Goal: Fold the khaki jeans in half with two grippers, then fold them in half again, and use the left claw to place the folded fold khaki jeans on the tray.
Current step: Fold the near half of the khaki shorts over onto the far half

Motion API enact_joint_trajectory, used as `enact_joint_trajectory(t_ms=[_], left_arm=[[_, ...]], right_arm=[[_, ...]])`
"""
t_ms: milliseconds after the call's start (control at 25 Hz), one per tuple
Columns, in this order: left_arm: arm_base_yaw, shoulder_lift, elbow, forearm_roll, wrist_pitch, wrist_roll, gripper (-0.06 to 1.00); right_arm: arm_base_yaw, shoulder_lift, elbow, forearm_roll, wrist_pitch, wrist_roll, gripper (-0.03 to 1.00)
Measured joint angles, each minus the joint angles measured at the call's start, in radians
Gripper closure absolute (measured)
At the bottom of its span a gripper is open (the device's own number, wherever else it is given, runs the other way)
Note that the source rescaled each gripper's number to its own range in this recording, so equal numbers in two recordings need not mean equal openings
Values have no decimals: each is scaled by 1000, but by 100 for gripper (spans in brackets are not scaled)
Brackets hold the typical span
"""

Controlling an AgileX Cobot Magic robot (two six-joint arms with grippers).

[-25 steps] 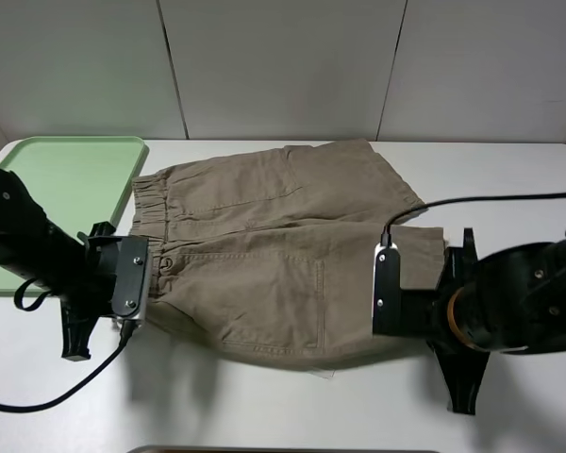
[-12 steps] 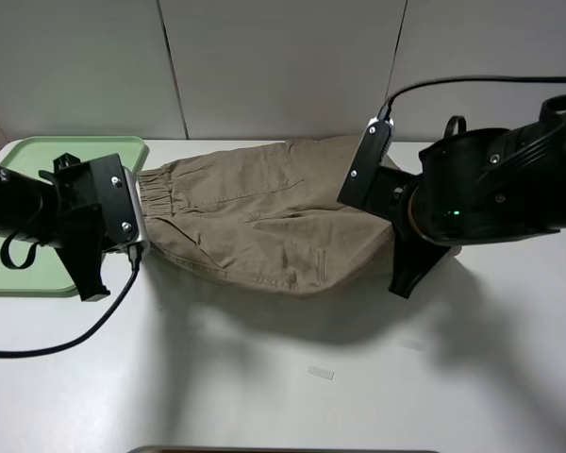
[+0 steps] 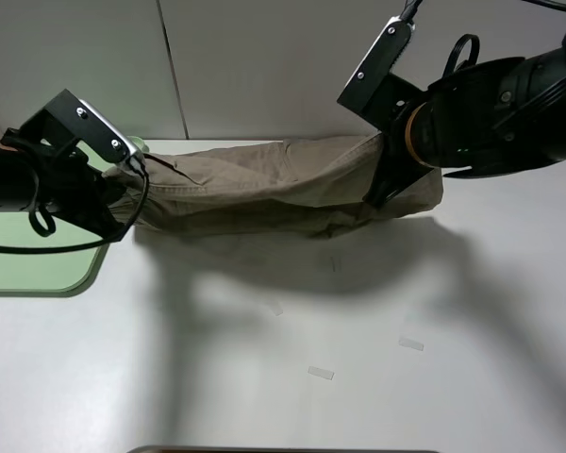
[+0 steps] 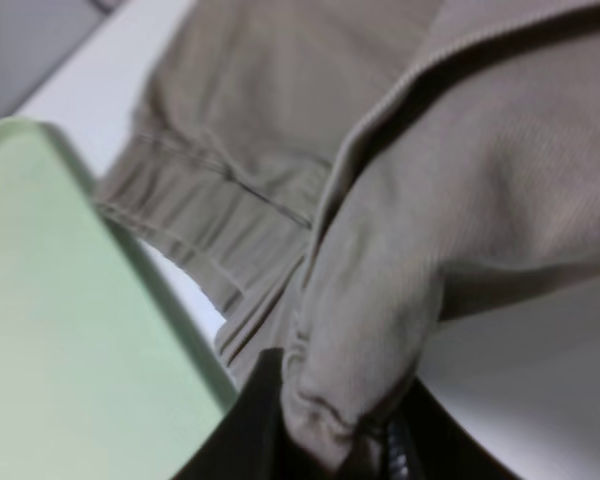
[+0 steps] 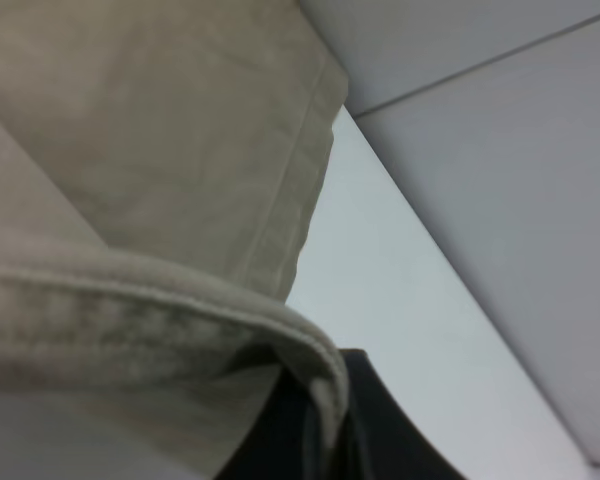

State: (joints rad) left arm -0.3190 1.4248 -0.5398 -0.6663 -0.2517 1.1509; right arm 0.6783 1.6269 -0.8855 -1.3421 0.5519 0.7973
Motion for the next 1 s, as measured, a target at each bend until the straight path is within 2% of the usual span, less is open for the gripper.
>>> enact_joint_trajectory(t_ms=[120, 360, 400, 560, 680, 800, 920, 1000], left_arm=[[0, 6, 0, 0, -75, -55, 94], [0, 85, 0, 2, -179, -74, 94], [0, 119, 0, 2, -222, -78, 94], [-5, 172, 0, 11, -334, -142, 94], [-6, 203, -1, 26, -453, -231, 94], [-6, 252, -1, 64, -568, -305, 94], [-6, 306, -2, 110, -627, -346, 94], [-6, 331, -2, 147, -655, -370, 92]], right_arm=[[-79, 0, 0, -25, -141, 66, 97], [-232, 11, -6, -68, -444, 202, 97], [-254, 23, -14, -70, -482, 222, 97], [-296, 95, -60, -69, -542, 262, 97], [-299, 153, -110, -69, -552, 267, 97], [-299, 203, -168, -69, -566, 268, 97], [-299, 233, -217, -68, -564, 270, 96], [-300, 242, -242, -66, -552, 272, 82]])
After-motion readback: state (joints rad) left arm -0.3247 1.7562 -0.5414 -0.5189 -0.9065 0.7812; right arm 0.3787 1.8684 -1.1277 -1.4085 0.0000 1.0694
